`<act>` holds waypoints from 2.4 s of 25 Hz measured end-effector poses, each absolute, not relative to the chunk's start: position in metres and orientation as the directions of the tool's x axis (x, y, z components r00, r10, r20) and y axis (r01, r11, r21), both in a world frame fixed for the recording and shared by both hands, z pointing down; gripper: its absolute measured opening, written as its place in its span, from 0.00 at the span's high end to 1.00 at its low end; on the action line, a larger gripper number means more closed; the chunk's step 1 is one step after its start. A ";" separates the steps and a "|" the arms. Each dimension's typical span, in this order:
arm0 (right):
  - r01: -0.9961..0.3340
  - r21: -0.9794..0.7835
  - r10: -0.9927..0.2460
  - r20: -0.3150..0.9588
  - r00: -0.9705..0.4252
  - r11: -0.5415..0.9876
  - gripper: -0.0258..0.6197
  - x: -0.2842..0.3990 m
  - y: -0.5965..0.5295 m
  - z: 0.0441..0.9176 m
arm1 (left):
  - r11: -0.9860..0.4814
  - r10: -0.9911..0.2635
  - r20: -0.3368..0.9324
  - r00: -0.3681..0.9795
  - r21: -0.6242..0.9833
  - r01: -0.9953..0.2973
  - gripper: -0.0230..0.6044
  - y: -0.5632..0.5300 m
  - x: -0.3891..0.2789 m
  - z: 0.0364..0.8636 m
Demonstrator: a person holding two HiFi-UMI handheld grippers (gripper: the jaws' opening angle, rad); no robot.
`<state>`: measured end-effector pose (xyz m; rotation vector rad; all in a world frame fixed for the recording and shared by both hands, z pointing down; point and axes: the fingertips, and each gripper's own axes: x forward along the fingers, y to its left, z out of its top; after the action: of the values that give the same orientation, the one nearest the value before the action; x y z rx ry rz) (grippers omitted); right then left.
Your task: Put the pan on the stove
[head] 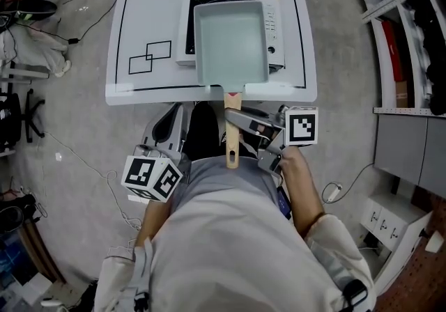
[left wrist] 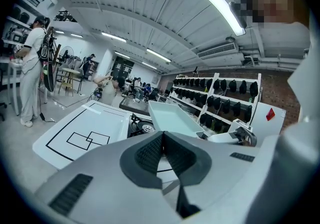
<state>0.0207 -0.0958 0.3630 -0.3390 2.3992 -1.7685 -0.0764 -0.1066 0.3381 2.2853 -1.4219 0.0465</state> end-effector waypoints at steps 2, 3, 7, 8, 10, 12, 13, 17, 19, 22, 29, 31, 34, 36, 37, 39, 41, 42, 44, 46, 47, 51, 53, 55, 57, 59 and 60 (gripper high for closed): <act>-0.095 -0.956 -0.263 0.020 -0.965 0.278 0.71 0.019 -0.100 0.364 | -0.370 -0.843 0.262 0.470 0.351 -0.860 0.95 -0.110 -0.078 0.339; -0.095 -0.958 -0.264 0.020 -0.964 0.272 0.71 0.018 -0.102 0.364 | -0.369 -0.842 0.265 0.469 0.351 -0.861 0.95 -0.112 -0.079 0.339; -0.098 -0.958 -0.266 0.024 -0.964 0.269 0.71 0.016 -0.114 0.366 | -0.365 -0.841 0.273 0.467 0.351 -0.862 0.95 -0.121 -0.083 0.341; -0.097 -0.958 -0.266 0.022 -0.964 0.270 0.71 0.014 -0.118 0.366 | -0.364 -0.841 0.275 0.466 0.351 -0.863 0.95 -0.123 -0.085 0.342; -0.095 -0.960 -0.268 0.023 -0.963 0.262 0.71 0.013 -0.122 0.368 | -0.360 -0.840 0.280 0.465 0.353 -0.864 0.95 -0.127 -0.087 0.343; -0.095 -0.962 -0.268 0.024 -0.963 0.256 0.71 0.011 -0.128 0.369 | -0.355 -0.839 0.287 0.462 0.356 -0.865 0.95 -0.130 -0.090 0.345; -0.096 -0.961 -0.268 0.024 -0.963 0.258 0.71 0.010 -0.131 0.370 | -0.353 -0.839 0.290 0.461 0.357 -0.865 0.95 -0.132 -0.091 0.346; -0.092 -0.963 -0.266 0.022 -0.964 0.254 0.71 0.007 -0.140 0.372 | -0.353 -0.834 0.300 0.464 0.356 -0.865 0.95 -0.140 -0.093 0.349; -0.087 -0.963 -0.265 0.017 -0.964 0.255 0.71 0.005 -0.144 0.373 | -0.350 -0.832 0.307 0.463 0.357 -0.866 0.95 -0.142 -0.095 0.351; -0.087 -0.965 -0.266 0.019 -0.964 0.249 0.71 0.003 -0.151 0.374 | -0.345 -0.830 0.315 0.460 0.356 -0.868 0.95 -0.147 -0.097 0.353; -0.082 -0.967 -0.268 0.015 -0.963 0.242 0.71 0.002 -0.169 0.380 | -0.338 -0.826 0.334 0.454 0.351 -0.873 0.95 -0.159 -0.102 0.358; -0.069 -0.970 -0.271 0.003 -0.963 0.233 0.71 0.002 -0.171 0.379 | -0.337 -0.825 0.337 0.454 0.350 -0.874 0.95 -0.161 -0.102 0.357; -0.045 -0.976 -0.276 -0.016 -0.961 0.215 0.71 0.002 -0.175 0.381 | -0.334 -0.824 0.342 0.452 0.352 -0.874 0.95 -0.166 -0.102 0.357; -0.052 -0.975 -0.275 -0.009 -0.961 0.216 0.71 0.003 -0.180 0.383 | -0.331 -0.821 0.349 0.452 0.353 -0.875 0.95 -0.169 -0.103 0.360; -0.062 -0.974 -0.275 -0.001 -0.962 0.217 0.71 0.003 -0.182 0.384 | -0.330 -0.819 0.354 0.452 0.354 -0.875 0.95 -0.171 -0.103 0.361; -0.072 -0.975 -0.276 0.011 -0.961 0.212 0.71 0.002 -0.187 0.387 | -0.329 -0.815 0.361 0.453 0.354 -0.875 0.95 -0.174 -0.103 0.363; -0.073 -0.975 -0.275 0.013 -0.961 0.209 0.71 0.002 -0.191 0.390 | -0.327 -0.817 0.363 0.449 0.350 -0.878 0.95 -0.177 -0.104 0.364; -0.073 -0.976 -0.273 0.014 -0.962 0.207 0.71 0.002 -0.192 0.392 | -0.327 -0.819 0.361 0.446 0.345 -0.880 0.95 -0.179 -0.105 0.364; -0.070 -0.978 -0.273 0.014 -0.962 0.198 0.70 0.002 -0.194 0.396 | -0.324 -0.822 0.360 0.441 0.340 -0.883 0.95 -0.181 -0.107 0.364; -0.063 -0.979 -0.272 0.008 -0.962 0.194 0.70 0.001 -0.195 0.399 | -0.320 -0.822 0.364 0.438 0.341 -0.884 0.95 -0.183 -0.108 0.366; -0.059 -0.980 -0.272 0.005 -0.962 0.191 0.70 0.001 -0.195 0.399 | -0.320 -0.821 0.366 0.438 0.341 -0.884 0.95 -0.184 -0.109 0.366; -0.063 -0.981 -0.270 0.011 -0.963 0.185 0.70 0.001 -0.198 0.404 | -0.320 -0.816 0.374 0.441 0.343 -0.883 0.95 -0.186 -0.109 0.369; -0.064 -0.981 -0.270 0.013 -0.963 0.182 0.70 0.000 -0.201 0.406 | -0.318 -0.813 0.379 0.441 0.345 -0.883 0.95 -0.187 -0.110 0.372; -0.061 -0.982 -0.269 0.011 -0.963 0.179 0.70 -0.001 -0.203 0.409 | -0.314 -0.812 0.384 0.439 0.346 -0.884 0.95 -0.188 -0.112 0.374; -0.061 -0.983 -0.269 0.012 -0.963 0.173 0.70 -0.002 -0.205 0.411 | -0.311 -0.812 0.388 0.436 0.345 -0.886 0.95 -0.189 -0.114 0.376; -0.062 -0.983 -0.269 0.014 -0.963 0.171 0.70 -0.003 -0.207 0.413 | -0.308 -0.811 0.392 0.434 0.345 -0.887 0.95 -0.190 -0.115 0.378; -0.060 -0.984 -0.268 0.013 -0.963 0.170 0.70 -0.004 -0.207 0.414 | -0.306 -0.810 0.394 0.434 0.346 -0.887 0.95 -0.191 -0.116 0.379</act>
<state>-0.0037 -0.2073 0.4143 -0.3228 2.2724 -1.8970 -0.1156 -0.1909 0.3786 2.1773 -1.4258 0.1976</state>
